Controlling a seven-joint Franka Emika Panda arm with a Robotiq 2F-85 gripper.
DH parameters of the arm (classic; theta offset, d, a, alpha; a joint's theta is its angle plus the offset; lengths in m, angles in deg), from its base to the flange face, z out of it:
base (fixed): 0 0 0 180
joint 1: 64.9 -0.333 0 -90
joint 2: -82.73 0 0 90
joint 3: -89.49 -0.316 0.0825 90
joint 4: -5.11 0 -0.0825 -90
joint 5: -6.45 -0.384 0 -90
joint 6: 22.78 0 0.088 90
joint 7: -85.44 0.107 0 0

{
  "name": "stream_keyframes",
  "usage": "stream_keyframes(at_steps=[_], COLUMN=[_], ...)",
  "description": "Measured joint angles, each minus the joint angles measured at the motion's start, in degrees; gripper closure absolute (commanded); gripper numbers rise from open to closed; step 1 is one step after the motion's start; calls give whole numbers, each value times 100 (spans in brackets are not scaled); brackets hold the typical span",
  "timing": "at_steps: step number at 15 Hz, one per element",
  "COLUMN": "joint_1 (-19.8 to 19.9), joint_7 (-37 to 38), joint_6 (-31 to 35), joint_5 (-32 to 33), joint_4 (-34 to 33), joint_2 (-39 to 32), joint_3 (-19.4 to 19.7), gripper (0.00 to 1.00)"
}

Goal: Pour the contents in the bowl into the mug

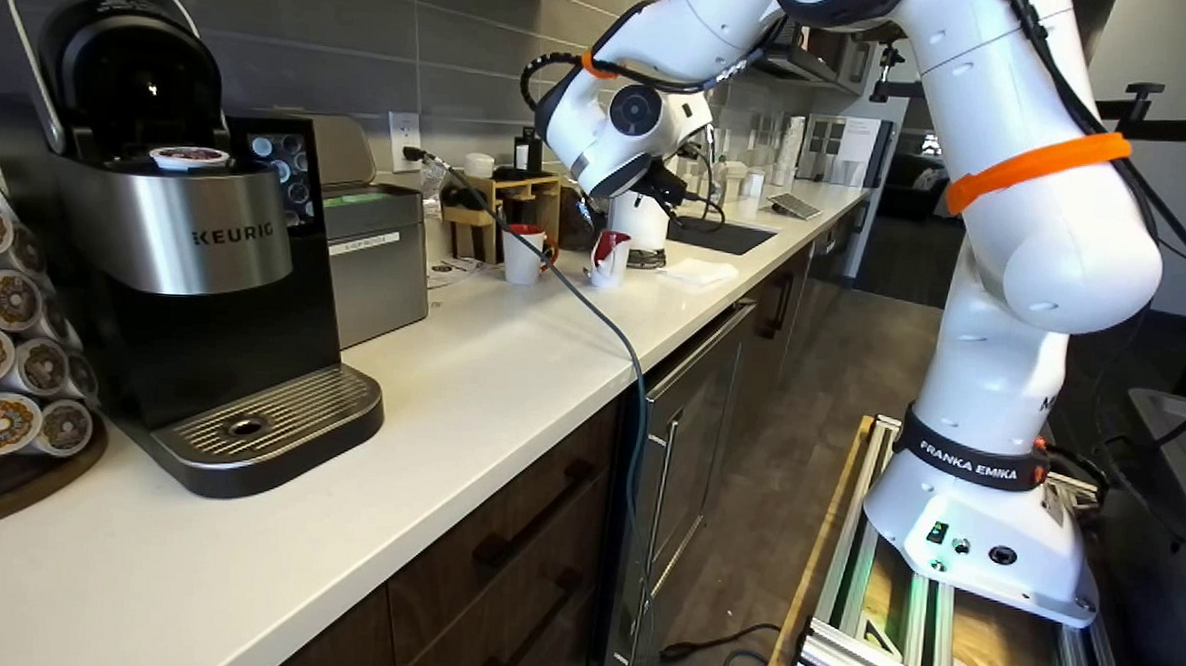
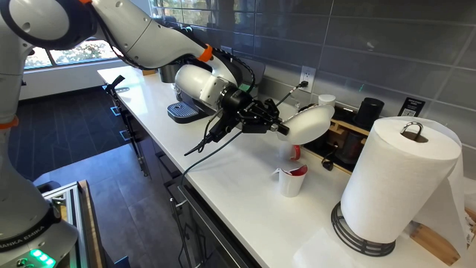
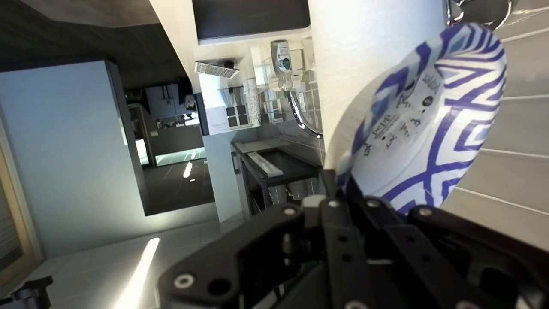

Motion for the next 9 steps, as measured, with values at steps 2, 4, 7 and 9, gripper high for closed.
stream_keyframes(at_steps=[2,4,7,9], joint_1=[-289,-578,-995,-1209], joint_7=[-67,-201,-484,-705], joint_6=[0,1,1,1], joint_5=[-6,-35,-136,-230], joint_4=[-109,-192,-298,-379], joint_2=[-204,-409,-720,-930], joint_3=[282,563,1031,1309], gripper=[99,99,99,99])
